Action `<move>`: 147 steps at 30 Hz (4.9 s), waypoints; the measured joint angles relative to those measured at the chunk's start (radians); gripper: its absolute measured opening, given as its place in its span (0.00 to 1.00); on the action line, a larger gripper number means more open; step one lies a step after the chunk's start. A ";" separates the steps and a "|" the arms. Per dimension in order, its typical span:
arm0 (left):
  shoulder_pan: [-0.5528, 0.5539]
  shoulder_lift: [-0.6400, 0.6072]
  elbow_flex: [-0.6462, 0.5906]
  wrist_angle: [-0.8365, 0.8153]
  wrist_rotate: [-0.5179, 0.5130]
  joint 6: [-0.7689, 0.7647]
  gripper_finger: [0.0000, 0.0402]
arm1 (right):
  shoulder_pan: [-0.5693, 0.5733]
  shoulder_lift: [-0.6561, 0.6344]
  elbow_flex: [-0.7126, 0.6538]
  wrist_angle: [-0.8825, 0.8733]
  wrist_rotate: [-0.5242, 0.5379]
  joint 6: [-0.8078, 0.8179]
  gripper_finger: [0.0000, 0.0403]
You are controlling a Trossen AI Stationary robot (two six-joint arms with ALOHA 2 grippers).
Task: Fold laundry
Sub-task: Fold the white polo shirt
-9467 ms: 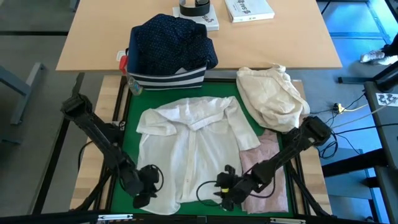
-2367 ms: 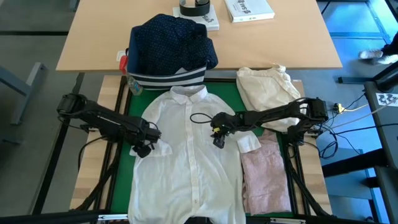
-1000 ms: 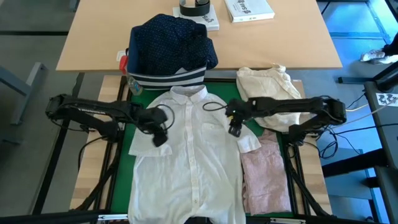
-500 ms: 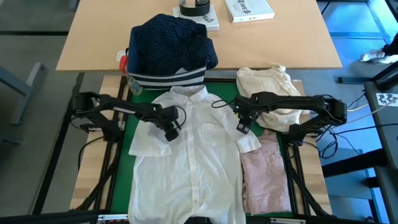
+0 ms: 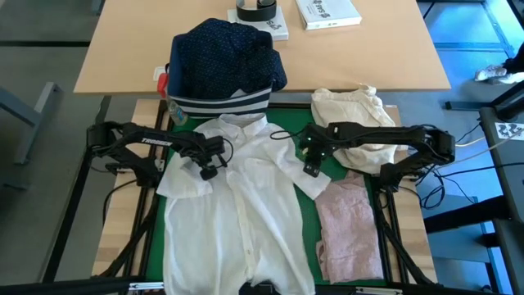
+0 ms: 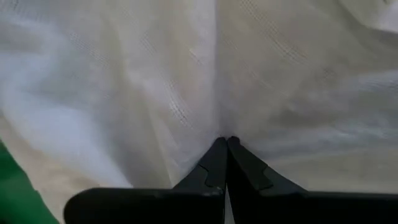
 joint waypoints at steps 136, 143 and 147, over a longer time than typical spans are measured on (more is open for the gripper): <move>-0.102 -0.399 0.129 -0.481 0.590 -0.305 0.34 | 0.179 0.191 0.227 0.311 0.173 -0.051 0.39; -0.297 -0.308 0.081 -0.483 0.562 -0.357 0.34 | 0.190 0.223 0.219 0.317 0.175 -0.045 0.39; -0.384 -0.203 0.072 -0.478 0.495 -0.361 0.33 | 0.189 0.224 0.219 0.326 0.177 -0.045 0.39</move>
